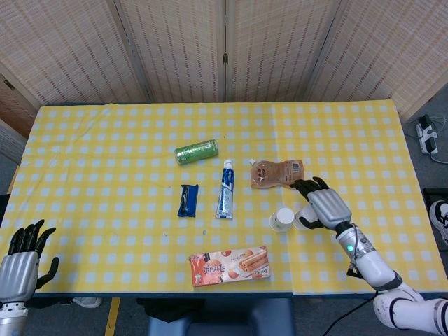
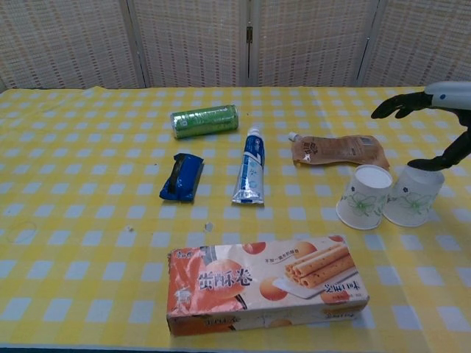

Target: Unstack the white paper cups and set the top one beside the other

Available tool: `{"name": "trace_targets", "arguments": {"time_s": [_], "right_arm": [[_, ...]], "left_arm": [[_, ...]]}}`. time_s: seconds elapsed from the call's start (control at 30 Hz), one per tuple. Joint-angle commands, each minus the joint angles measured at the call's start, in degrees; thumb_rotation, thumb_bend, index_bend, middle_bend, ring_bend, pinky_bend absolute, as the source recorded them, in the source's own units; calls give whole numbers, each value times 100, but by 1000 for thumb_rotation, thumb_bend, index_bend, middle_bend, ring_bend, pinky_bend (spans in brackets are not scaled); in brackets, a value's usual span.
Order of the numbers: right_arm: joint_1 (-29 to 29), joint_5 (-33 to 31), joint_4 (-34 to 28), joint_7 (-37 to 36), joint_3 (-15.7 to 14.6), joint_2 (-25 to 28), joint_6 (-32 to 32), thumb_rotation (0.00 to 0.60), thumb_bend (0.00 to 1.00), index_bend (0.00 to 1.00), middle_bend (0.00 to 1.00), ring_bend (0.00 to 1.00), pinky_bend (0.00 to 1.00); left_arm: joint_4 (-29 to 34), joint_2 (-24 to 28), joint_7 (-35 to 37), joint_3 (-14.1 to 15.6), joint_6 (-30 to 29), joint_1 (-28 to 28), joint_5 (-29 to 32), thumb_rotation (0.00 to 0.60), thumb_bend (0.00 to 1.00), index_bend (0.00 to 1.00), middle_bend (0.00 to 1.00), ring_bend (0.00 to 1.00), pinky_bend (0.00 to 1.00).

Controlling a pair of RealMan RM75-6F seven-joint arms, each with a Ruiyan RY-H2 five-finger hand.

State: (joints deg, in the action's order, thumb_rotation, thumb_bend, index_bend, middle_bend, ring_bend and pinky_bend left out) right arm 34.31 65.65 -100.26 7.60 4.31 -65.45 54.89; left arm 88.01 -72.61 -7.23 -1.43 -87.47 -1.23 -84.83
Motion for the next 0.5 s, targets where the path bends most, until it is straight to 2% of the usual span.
{"name": "trace_targets", "arguments": {"time_s": [0.03, 0.27, 0.5], "right_arm": [[-622, 613, -215, -263, -145, 432, 919, 600, 370, 159, 109, 104, 24], [-1687, 1457, 51, -848, -524, 636, 2346, 600, 370, 131, 7, 52, 12], [-2572, 1978, 538, -1529, -812, 536, 3374, 600, 371, 92, 0, 22, 2]], "left_arm": [[-18, -19, 31, -7, -40, 0, -39, 600, 492, 208, 70, 48, 0], [19, -36, -8, -24, -103, -43, -173, 600, 492, 207, 70, 48, 0], [204, -6, -134, -32, -177, -111, -375, 600, 493, 206, 70, 48, 0]]}}
